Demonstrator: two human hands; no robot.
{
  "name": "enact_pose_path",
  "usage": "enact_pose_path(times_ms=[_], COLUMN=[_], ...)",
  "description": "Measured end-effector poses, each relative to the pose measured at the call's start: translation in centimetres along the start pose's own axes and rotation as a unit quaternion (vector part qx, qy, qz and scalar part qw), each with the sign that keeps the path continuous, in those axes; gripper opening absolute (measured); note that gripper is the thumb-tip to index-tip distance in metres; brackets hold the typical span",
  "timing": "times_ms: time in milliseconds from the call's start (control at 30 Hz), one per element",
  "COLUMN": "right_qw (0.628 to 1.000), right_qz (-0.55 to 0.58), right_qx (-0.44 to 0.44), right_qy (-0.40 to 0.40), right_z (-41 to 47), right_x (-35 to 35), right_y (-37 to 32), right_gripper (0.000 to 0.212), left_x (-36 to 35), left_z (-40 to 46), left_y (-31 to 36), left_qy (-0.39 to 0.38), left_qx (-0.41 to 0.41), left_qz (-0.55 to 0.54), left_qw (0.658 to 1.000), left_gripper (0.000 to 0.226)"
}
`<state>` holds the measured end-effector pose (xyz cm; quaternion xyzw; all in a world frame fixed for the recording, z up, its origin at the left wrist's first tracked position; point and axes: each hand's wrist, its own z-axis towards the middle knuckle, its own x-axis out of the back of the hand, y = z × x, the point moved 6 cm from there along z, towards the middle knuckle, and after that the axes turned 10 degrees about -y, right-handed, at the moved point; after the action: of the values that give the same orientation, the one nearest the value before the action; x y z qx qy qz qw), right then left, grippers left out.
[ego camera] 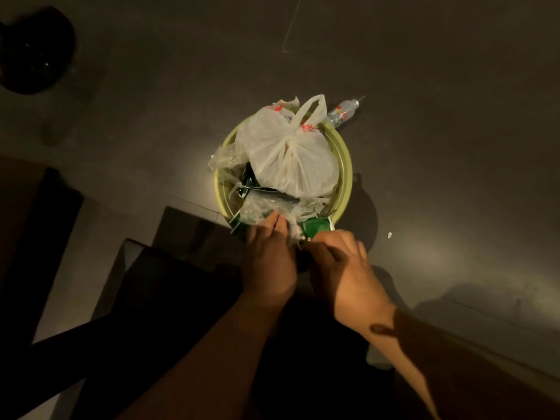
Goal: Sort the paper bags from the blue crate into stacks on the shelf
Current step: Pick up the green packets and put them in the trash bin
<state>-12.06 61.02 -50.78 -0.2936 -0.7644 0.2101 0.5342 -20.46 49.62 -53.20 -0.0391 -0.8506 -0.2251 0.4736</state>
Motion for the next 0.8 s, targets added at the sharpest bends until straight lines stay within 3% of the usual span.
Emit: enact_pose_path(times_ms=[133, 233, 300, 333, 433, 500, 600, 733, 800], right_qw=[0.987, 0.961, 0.941, 0.933, 0.912, 0.907, 0.94, 0.984, 0.98], right_qz=[-0.143, -0.214, -0.234, -0.249, -0.285, -0.294, -0.219, -0.17, -0.171], right_qx=[-0.014, -0.041, -0.055, -0.059, -0.063, -0.063, -0.063, 0.04, 0.096], right_qy=[-0.073, -0.171, -0.237, -0.254, -0.289, -0.296, -0.253, -0.02, 0.015], right_z=[2.1, 4.2, 5.5, 6.1, 7.8, 8.7, 9.9, 8.0, 6.3], right_x=[-1.9, -1.8, -1.3, -1.0, -0.5, -0.1, 0.6, 0.8, -0.3], right_y=[0.1, 0.2, 0.5, 0.6, 1.2, 1.4, 1.8, 1.9, 2.2], right_gripper=[0.058, 0.062, 0.066, 0.067, 0.06, 0.048, 0.027, 0.009, 0.004], left_x=[0.6, 1.3, 1.2, 0.7, -1.0, -0.9, -0.9, -0.9, -0.7], left_z=[1.7, 1.7, 0.5, -0.1, 0.8, 2.7, 5.4, 7.0, 7.5], left_y=[-0.9, -1.1, -0.6, -0.3, 0.4, 0.8, 0.5, 0.6, 1.2], left_qy=[0.024, 0.043, 0.055, 0.049, -0.04, -0.029, -0.03, -0.072, -0.08], left_qx=[0.024, 0.032, -0.007, -0.036, -0.083, -0.098, -0.057, 0.035, 0.053], left_qz=[-0.048, -0.086, -0.055, -0.023, 0.048, 0.07, 0.103, 0.164, 0.177], left_qw=[0.998, 0.995, 0.997, 0.998, 0.995, 0.992, 0.993, 0.983, 0.98], left_gripper=[0.047, 0.034, 0.025, 0.032, 0.049, 0.036, 0.01, 0.02, 0.022])
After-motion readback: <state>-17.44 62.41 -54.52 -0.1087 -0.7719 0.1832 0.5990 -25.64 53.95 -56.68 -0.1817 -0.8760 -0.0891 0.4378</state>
